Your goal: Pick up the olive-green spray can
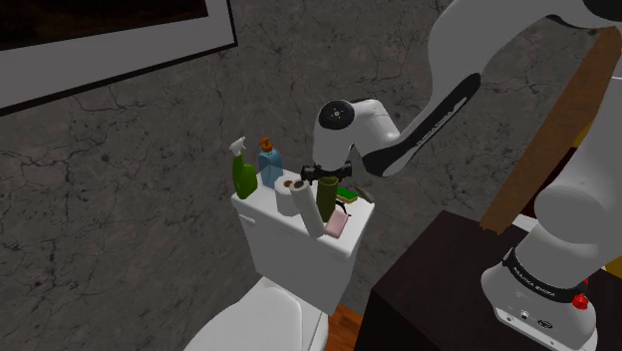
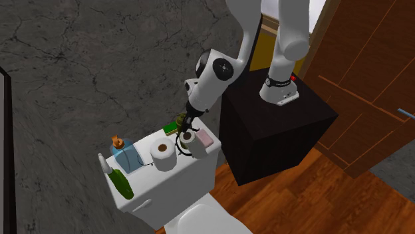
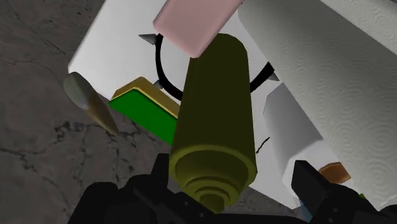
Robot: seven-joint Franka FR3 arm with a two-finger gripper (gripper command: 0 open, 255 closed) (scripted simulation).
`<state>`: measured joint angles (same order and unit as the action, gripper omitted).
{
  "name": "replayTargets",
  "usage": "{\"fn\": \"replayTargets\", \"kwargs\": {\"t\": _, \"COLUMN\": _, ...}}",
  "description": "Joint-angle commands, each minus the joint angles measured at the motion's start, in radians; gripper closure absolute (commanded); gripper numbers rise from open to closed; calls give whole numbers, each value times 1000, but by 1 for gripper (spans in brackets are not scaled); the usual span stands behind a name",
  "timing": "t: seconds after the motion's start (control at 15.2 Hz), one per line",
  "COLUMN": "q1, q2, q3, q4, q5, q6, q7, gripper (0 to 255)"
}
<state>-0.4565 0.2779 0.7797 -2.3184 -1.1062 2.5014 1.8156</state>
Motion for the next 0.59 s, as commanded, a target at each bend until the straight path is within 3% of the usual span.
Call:
{"fn": "replayTargets", "kwargs": {"t": 0.0, "q1": 13, "q2": 33, "q3": -20, "q4": -13, "q5": -41, "q6": -9, "q7": 32, "gripper": 0}}
{"fn": "replayTargets", "kwargs": {"t": 0.13, "q1": 37, "q2": 70, "q3": -47, "q4": -4, "q5": -92, "q6": -9, "q7": 74, "gripper": 0}}
{"fn": "replayTargets", "kwargs": {"t": 0.26, "q1": 44, "q2": 68, "q3": -54, "q4": -4, "q5": -89, "q6": -6, "q7": 73, "gripper": 0}}
{"fn": "replayTargets", "kwargs": {"t": 0.33, "q1": 47, "q2": 75, "q3": -55, "q4": 4, "q5": -90, "q6": -11, "q7": 72, "gripper": 255}}
{"fn": "replayTargets", "kwargs": {"t": 0.53, "q1": 48, "q2": 75, "q3": -54, "q4": 5, "q5": -88, "q6": -12, "q7": 72, "gripper": 255}}
